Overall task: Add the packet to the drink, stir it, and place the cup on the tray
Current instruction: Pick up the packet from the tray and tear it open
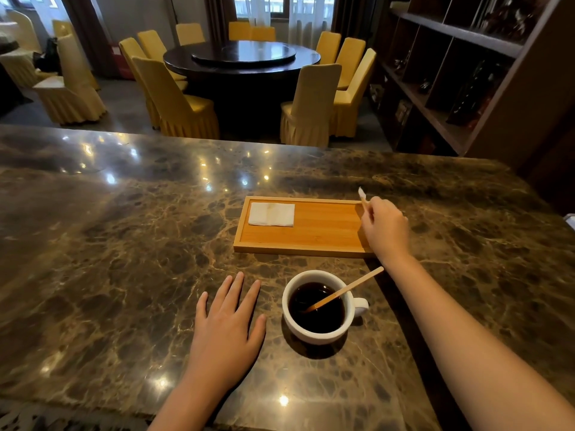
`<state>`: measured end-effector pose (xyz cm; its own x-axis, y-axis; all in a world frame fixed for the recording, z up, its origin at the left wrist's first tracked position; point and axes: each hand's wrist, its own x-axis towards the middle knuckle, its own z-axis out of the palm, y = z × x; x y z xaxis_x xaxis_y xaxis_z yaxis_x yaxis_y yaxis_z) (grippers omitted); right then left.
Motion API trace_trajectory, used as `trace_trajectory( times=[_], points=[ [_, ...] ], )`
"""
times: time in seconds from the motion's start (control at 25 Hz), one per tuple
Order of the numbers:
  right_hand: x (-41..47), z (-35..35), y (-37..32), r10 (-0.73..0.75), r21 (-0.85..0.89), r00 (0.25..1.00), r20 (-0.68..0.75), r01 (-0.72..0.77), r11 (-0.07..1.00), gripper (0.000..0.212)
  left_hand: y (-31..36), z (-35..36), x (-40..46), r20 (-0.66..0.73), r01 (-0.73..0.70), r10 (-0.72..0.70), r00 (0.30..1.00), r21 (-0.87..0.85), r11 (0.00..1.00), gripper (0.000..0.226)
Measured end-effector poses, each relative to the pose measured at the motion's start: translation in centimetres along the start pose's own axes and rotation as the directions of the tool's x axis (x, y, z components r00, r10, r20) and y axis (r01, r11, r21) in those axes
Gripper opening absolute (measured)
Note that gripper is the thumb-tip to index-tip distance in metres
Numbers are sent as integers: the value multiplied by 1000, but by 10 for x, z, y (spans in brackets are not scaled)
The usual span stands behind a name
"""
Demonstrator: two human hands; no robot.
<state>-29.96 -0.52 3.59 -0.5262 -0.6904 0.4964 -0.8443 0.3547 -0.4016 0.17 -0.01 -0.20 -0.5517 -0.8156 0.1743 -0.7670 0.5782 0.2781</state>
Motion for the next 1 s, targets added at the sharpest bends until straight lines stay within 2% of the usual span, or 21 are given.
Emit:
trace_trajectory(
  times=[0.08, 0.16, 0.2, 0.28, 0.32, 0.4, 0.52, 0.64, 0.72, 0.88, 1.0],
  points=[
    [-3, -5, 5, 124, 180, 990, -66, -111, 977, 12, 0, 0, 0, 1, -4, 4, 1000, 1, 1000, 61],
    [-6, -11, 10, 287, 434, 954, -88, -223, 873, 12, 0, 0, 0, 1, -3, 3, 1000, 0, 1000, 61],
    [-8, -15, 11, 392, 598, 918, -55, -284, 749, 11, 0, 0, 0, 5, -2, 2, 1000, 1, 1000, 61],
    [-12, -27, 12, 554, 850, 827, 91, -355, 390, 12, 0, 0, 0, 2, -2, 2, 1000, -3, 1000, 62],
    [-13, -33, 12, 594, 903, 788, 162, -361, 233, 14, 0, 0, 0, -2, -2, 2, 1000, -7, 1000, 62],
    [-15, -44, 12, 633, 941, 734, 246, -338, 27, 15, 0, 1, 0, -9, -1, 0, 1000, -12, 1000, 62],
    [-21, -56, 13, 656, 941, 679, 331, -290, -174, 11, 0, 1, 1, -6, -3, 3, 1000, -5, 1000, 63],
    [-28, -65, 13, 615, 905, 666, 422, -267, -333, 10, 1, 1, 1, -2, -2, 2, 1000, 2, 1000, 63],
    [-35, -71, 11, 583, 881, 668, 462, -269, -389, 12, 0, 1, 1, 7, -1, 1, 1000, 6, 1000, 64],
    [-47, -74, 11, 577, 908, 702, 417, -301, -290, 17, 0, 1, 1, 15, 5, -5, 1000, -2, 1000, 66],
    [-53, -76, 11, 571, 908, 706, 418, -304, -289, 16, 1, 0, 1, 18, 8, -8, 1000, -3, 1000, 66]
  ],
)
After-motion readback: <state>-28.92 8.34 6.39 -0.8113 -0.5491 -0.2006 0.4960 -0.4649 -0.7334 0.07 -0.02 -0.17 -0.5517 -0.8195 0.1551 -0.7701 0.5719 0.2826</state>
